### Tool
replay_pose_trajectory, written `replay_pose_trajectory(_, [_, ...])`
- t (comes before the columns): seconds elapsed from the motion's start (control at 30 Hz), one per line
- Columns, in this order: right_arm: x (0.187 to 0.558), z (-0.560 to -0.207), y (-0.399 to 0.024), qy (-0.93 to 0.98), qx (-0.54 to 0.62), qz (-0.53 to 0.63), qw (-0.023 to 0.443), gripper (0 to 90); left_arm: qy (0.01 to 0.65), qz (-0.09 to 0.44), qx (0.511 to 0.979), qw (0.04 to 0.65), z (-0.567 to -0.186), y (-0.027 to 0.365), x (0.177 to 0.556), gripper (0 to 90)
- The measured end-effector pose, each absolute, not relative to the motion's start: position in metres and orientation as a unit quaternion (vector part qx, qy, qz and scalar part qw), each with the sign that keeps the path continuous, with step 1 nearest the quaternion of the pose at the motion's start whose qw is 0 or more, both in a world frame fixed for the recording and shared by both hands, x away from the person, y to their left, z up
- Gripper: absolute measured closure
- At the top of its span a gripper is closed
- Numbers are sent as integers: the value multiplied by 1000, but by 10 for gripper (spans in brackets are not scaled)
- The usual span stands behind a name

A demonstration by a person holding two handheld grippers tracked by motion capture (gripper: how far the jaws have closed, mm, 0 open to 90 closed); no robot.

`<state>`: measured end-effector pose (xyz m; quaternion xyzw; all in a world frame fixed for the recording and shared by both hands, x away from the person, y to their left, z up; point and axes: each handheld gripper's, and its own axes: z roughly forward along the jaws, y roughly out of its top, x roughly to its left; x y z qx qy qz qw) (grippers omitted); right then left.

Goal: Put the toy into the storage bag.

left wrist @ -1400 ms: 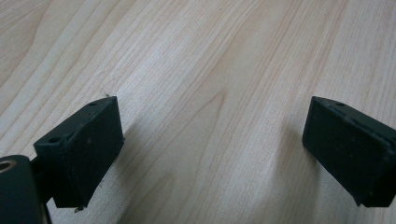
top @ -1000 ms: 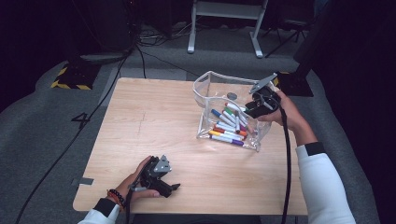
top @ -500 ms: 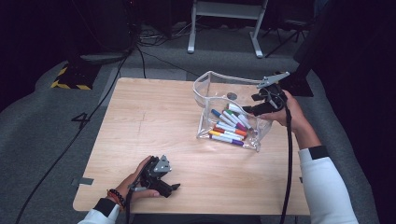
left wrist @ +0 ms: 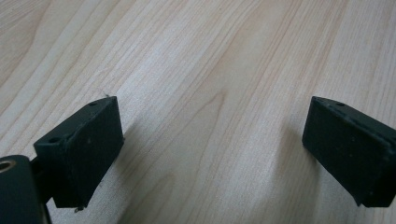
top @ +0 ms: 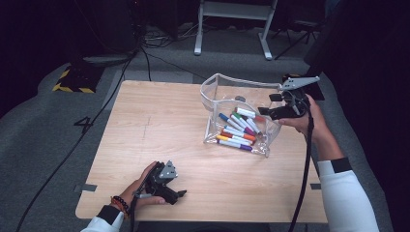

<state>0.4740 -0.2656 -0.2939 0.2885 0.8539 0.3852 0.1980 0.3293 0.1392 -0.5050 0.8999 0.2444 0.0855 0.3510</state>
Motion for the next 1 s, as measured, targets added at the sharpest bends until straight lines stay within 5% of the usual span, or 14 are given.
replay_pose_trajectory(1.0, [405, -301, -289, 840, 271, 397, 250, 228, 246, 87, 899, 351, -505, 139, 329, 55])
